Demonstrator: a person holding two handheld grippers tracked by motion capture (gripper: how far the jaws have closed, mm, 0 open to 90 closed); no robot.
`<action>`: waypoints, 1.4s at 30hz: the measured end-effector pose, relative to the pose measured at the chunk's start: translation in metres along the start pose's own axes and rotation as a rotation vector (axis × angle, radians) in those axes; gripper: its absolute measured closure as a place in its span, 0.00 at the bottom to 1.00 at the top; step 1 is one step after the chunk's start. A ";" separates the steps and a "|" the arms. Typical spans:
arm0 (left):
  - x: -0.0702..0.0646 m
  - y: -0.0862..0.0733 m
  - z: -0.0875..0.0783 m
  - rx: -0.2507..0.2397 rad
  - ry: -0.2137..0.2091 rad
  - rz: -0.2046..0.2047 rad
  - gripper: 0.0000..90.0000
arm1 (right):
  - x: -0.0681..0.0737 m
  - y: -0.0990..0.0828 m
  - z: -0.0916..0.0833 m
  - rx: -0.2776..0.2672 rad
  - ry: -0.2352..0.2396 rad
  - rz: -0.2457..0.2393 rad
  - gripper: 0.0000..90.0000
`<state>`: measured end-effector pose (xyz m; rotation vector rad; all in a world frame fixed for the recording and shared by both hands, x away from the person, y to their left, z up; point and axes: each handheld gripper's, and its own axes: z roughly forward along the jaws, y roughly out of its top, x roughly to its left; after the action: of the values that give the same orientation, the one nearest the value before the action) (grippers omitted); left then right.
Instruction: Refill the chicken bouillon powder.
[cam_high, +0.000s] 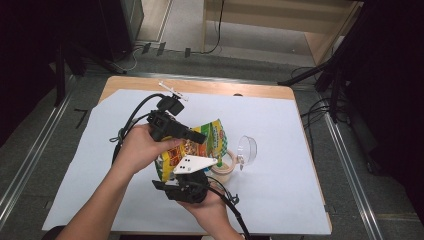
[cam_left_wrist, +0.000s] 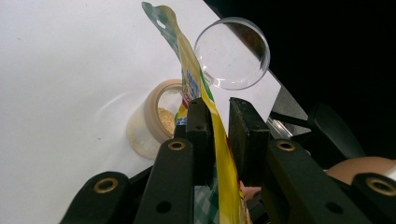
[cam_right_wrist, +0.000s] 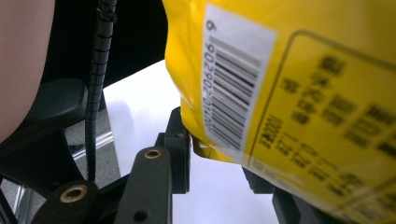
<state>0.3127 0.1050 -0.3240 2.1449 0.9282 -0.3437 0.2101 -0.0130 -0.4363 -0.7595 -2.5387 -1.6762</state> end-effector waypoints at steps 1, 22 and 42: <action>0.000 0.000 0.000 0.001 0.001 0.000 0.88 | 0.000 0.000 0.000 0.001 0.000 -0.003 0.77; -0.006 0.000 0.002 -0.001 0.029 0.016 0.89 | -0.001 -0.001 0.000 0.001 0.017 0.030 0.76; -0.004 -0.002 0.004 0.012 0.025 0.031 0.94 | -0.001 -0.005 0.001 -0.004 0.008 0.026 0.75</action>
<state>0.3091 0.1005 -0.3258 2.1769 0.9085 -0.3090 0.2090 -0.0139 -0.4409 -0.7809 -2.5101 -1.6741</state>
